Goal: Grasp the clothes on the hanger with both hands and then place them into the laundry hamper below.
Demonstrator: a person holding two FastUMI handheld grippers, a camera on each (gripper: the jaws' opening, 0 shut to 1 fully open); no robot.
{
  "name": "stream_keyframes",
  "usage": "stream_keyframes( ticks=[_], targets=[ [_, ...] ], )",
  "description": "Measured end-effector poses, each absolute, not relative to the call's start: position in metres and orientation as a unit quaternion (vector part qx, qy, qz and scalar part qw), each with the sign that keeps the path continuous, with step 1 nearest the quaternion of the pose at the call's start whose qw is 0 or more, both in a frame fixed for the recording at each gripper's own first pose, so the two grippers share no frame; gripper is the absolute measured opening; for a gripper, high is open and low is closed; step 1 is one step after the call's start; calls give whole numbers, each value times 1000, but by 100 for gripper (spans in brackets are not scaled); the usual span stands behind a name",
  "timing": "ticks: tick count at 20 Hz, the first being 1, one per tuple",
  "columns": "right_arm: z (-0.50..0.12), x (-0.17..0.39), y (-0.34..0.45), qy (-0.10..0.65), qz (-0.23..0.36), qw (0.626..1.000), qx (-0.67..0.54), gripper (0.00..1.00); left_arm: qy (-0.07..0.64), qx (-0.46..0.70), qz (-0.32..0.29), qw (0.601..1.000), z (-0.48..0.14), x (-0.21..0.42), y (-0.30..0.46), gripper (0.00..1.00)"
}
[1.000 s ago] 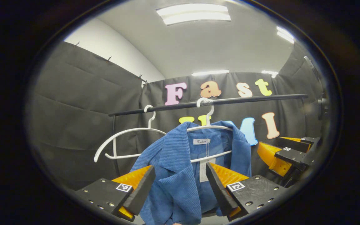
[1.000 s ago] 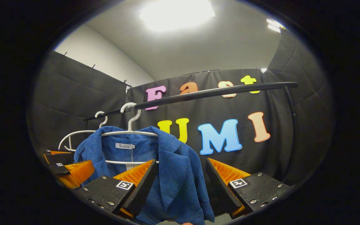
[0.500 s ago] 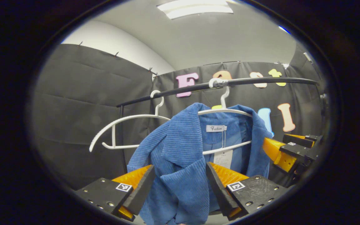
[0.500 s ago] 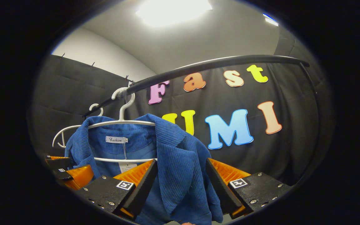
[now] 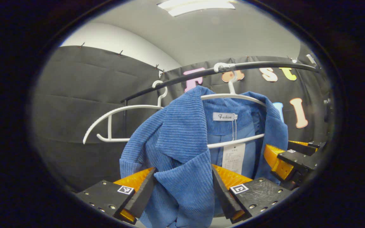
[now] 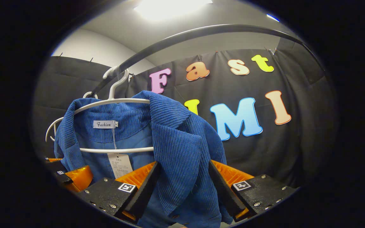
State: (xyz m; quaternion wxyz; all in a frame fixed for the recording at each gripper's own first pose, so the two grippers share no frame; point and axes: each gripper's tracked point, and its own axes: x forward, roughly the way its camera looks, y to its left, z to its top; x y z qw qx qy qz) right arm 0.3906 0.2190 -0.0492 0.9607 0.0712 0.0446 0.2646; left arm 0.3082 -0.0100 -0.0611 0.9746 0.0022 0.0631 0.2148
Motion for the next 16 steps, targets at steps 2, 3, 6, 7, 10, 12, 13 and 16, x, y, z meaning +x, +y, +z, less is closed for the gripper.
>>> stream_keyframes(
  ticks=[2,3,6,7,10,12,13,16],
  targets=[
    [-54,395,221,51,264,960,75,95,63,2,223,973,-62,307,-6,92],
    [-56,398,222,53,264,960,76,93,63,2,224,973,-63,307,-6,92],
    [-58,401,226,56,263,960,77,85,60,7,230,971,-59,306,-2,87],
    [-58,401,228,55,264,960,76,83,62,8,228,972,-60,306,-3,82],
    [-60,400,231,62,260,961,73,65,63,11,222,973,-58,304,-2,76],
    [-62,402,233,73,262,959,81,41,58,14,226,972,-54,299,2,67],
    [-62,404,230,73,259,959,87,31,59,10,221,974,-55,298,0,58],
    [-58,404,233,74,285,950,101,2,60,3,205,977,-54,297,-1,41]
  ],
)
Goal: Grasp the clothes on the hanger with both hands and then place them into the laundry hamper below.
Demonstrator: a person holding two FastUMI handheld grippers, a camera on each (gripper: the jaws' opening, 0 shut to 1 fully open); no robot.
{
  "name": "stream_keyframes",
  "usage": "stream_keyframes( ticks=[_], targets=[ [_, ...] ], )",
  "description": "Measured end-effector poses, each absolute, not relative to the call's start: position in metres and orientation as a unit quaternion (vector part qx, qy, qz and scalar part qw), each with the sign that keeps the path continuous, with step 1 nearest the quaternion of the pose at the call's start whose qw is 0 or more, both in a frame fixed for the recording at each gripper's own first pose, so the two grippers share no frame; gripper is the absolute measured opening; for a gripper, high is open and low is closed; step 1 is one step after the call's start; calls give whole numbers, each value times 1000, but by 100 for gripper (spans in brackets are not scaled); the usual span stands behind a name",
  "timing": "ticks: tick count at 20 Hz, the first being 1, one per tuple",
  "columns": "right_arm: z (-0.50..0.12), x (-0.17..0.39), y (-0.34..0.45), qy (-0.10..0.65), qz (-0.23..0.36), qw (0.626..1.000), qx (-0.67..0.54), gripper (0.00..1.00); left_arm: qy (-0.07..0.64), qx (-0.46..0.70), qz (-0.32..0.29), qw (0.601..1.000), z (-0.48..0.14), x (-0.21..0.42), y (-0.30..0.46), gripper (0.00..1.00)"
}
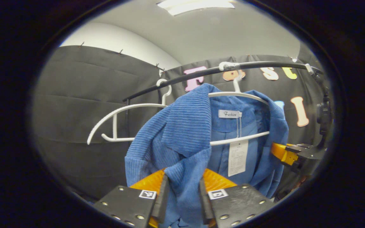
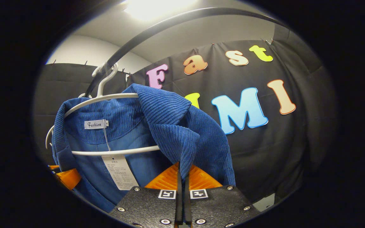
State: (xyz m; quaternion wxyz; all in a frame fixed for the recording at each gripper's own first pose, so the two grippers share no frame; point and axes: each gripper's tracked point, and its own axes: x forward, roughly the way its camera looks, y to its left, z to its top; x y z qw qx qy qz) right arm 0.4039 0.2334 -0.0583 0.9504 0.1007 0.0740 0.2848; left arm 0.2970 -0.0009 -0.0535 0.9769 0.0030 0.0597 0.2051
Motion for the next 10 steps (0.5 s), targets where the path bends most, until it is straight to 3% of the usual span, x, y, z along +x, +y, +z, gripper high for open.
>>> stream_keyframes(
  ticks=[2,4,7,10],
  targets=[
    [-54,408,222,61,277,955,89,0,60,-6,193,979,-53,299,-2,25],
    [-45,406,211,40,263,960,82,0,53,10,222,974,-48,291,15,9],
    [-31,406,198,2,246,967,66,0,49,18,216,975,-37,285,15,2],
    [-13,408,184,-33,230,971,52,0,40,26,214,976,-22,272,22,2]
  ],
)
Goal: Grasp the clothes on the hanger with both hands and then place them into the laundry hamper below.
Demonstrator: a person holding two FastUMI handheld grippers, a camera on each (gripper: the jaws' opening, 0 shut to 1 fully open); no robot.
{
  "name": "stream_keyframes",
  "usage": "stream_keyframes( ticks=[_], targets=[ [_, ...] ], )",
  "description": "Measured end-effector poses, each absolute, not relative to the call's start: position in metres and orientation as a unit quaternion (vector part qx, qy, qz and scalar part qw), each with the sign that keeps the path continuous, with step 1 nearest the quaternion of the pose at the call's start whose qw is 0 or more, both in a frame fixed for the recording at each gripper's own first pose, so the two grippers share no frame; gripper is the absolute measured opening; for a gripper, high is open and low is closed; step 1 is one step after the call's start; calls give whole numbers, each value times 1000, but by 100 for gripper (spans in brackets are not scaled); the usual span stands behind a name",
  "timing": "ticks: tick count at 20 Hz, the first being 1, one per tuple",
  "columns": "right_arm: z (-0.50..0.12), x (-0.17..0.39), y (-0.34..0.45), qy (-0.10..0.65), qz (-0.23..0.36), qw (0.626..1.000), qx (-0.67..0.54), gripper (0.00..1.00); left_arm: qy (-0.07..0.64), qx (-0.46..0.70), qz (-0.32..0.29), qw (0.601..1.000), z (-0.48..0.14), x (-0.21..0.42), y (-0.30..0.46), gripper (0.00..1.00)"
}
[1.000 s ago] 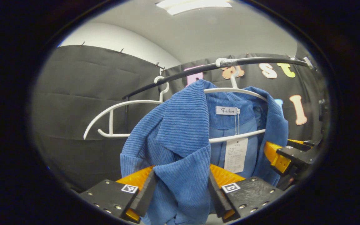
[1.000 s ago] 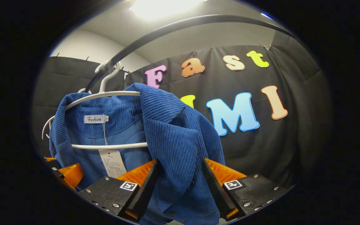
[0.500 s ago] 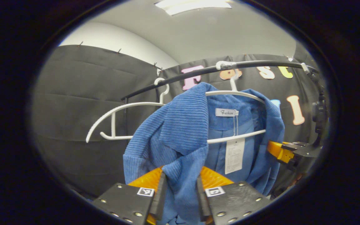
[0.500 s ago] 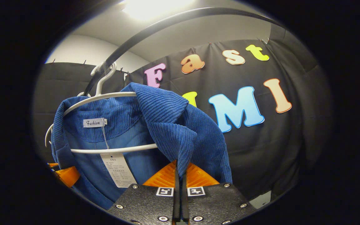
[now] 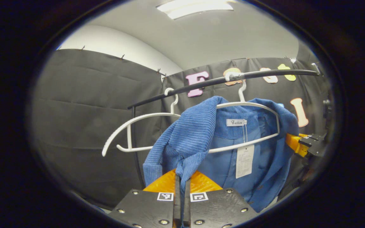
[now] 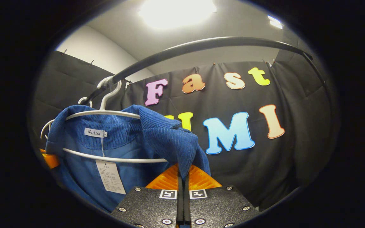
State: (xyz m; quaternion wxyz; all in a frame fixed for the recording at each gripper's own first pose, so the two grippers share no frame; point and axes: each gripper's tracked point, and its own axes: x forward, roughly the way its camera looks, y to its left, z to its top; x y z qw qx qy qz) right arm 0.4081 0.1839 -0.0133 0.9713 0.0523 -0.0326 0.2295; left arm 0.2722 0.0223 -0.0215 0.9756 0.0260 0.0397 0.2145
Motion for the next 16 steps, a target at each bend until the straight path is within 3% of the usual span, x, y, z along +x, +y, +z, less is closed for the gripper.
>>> stream_keyframes(
  ticks=[9,16],
  targets=[
    [29,427,154,-89,184,978,50,0,-18,56,237,970,47,240,56,2],
    [56,453,151,-142,172,975,17,0,-51,99,241,964,88,249,84,2]
  ],
)
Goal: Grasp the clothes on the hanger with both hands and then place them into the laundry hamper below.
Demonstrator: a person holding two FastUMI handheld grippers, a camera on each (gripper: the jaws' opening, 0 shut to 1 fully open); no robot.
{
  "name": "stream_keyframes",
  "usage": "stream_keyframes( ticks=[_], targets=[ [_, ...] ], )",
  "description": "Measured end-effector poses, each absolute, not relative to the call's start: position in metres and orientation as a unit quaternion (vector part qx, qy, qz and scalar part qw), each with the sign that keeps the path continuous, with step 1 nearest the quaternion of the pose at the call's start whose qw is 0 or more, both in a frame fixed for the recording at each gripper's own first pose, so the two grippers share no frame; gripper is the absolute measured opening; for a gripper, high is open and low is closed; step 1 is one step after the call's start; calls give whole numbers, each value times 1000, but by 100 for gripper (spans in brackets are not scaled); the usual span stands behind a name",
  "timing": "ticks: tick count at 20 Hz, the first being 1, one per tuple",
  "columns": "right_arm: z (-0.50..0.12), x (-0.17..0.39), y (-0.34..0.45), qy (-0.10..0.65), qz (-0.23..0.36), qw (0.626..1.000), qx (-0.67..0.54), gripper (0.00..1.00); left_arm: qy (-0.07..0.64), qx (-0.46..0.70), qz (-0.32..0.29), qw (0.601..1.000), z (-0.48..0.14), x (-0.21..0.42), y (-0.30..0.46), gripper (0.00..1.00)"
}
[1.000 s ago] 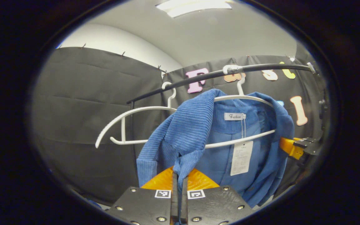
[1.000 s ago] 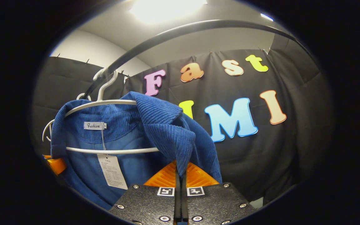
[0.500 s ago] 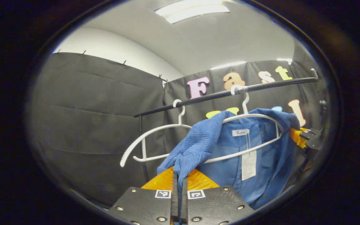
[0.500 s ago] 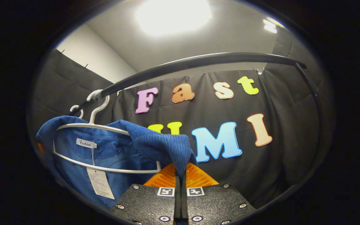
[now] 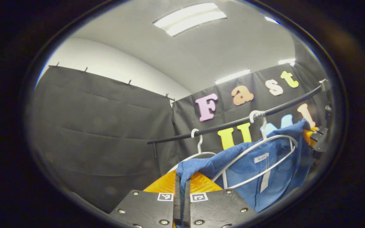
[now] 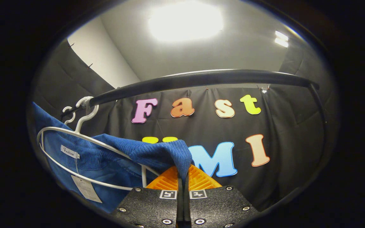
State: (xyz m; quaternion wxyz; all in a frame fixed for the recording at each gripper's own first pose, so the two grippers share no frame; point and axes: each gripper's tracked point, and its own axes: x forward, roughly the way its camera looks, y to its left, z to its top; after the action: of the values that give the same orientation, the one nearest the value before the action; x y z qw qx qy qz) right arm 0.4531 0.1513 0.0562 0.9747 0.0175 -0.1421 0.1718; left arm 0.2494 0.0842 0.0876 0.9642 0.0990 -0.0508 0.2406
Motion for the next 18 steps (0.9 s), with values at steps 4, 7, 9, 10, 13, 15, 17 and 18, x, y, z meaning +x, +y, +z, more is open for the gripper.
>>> stream_keyframes(
  ticks=[4,7,9,10,13,15,17,18],
  targets=[
    [58,466,152,-150,160,976,1,0,-49,112,226,966,85,261,102,4],
    [50,476,156,-148,160,976,-12,0,-37,105,221,969,71,276,117,4],
    [43,485,160,-146,159,976,-28,0,-26,105,215,971,62,286,122,5],
    [38,490,161,-141,156,977,-34,0,-25,105,209,972,60,291,122,2],
    [18,501,163,-116,150,981,-47,0,-14,103,192,976,48,299,121,4],
    [8,500,164,-106,153,981,-52,0,-5,105,189,976,39,299,123,2],
    [3,501,165,-99,157,981,-54,0,5,99,183,978,29,299,123,2],
    [0,504,165,-94,158,982,-52,0,12,94,179,979,24,300,124,4]
  ],
)
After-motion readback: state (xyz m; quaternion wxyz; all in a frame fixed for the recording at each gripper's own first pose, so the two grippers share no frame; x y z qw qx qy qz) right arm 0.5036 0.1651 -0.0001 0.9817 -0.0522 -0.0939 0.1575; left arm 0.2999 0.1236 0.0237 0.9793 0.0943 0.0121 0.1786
